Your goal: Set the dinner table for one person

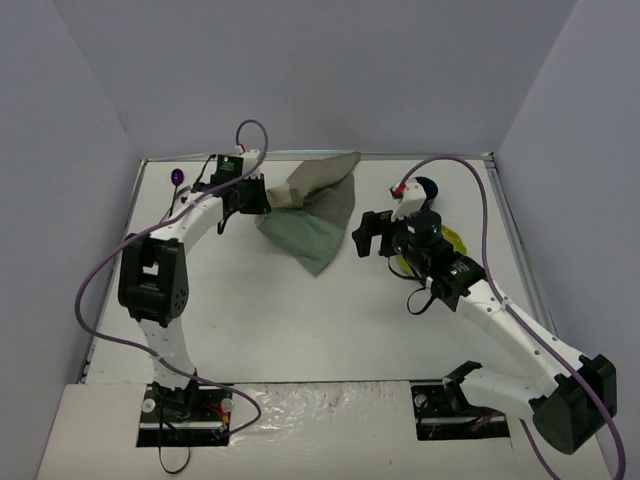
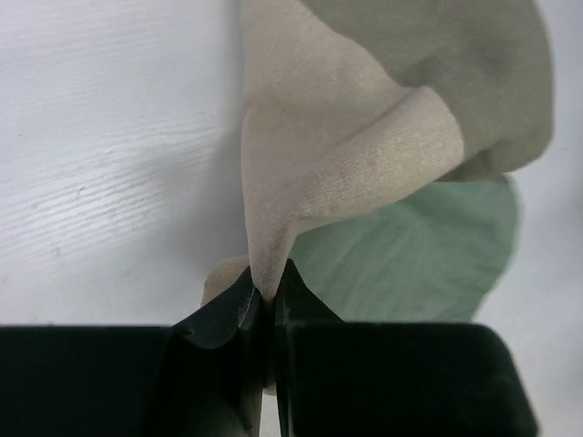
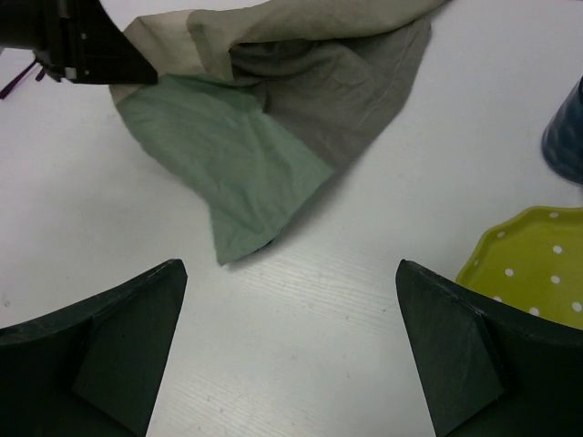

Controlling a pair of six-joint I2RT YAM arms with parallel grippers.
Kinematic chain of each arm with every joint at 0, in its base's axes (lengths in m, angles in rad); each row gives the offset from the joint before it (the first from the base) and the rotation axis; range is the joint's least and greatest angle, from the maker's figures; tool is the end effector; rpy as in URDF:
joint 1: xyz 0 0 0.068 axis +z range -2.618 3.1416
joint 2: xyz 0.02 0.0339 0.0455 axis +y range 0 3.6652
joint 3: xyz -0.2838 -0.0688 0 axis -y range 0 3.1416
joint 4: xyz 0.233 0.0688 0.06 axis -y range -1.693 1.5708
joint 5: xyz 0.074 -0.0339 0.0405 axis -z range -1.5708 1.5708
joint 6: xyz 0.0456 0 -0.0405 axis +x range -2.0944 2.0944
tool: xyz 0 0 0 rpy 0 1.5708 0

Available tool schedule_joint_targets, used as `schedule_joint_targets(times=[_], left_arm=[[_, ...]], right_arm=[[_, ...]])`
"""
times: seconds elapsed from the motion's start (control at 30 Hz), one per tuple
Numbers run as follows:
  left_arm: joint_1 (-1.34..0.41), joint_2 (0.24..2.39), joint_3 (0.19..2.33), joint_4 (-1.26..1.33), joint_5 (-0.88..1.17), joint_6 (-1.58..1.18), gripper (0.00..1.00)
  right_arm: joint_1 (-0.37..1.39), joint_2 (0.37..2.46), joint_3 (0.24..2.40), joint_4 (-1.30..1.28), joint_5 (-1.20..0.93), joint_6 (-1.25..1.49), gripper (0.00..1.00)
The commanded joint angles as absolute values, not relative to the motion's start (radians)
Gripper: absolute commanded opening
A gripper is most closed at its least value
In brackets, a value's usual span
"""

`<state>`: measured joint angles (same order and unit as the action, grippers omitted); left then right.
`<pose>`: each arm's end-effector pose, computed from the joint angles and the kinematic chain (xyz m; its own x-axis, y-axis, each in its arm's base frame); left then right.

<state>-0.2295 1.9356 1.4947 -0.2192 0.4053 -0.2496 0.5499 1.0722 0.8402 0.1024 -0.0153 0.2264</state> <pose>0.4333 -0.1197 0.2624 -0.7052 -0.0684 -0.7057 0.3490 0.8330 -0.4294 0.2072 0.1278 0.3521 -0.2276 0.1238 -0.9659 -0.4971 0.8382 0.2245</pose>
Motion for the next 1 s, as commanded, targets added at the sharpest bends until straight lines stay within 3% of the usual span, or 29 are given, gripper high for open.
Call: schedule_joint_targets(times=[0.0, 0.47, 0.97], left_arm=[[-0.239, 1.657, 1.53, -0.401, 0.321, -0.274, 0.0], [-0.255, 1.264, 1.015, -0.493, 0.174, -0.457, 0.0], [-0.305, 1.241, 1.241, -0.54, 0.116, -0.481, 0.0]], right_arm=[[0.552, 1.144, 0.943, 0.218, 0.033, 0.289, 0.96], [0.563, 1.415, 0.989, 0.219, -0.073, 0.391, 0.96], [0.586, 1.337, 0.898, 0.271, -0.146, 0.314, 0.95]])
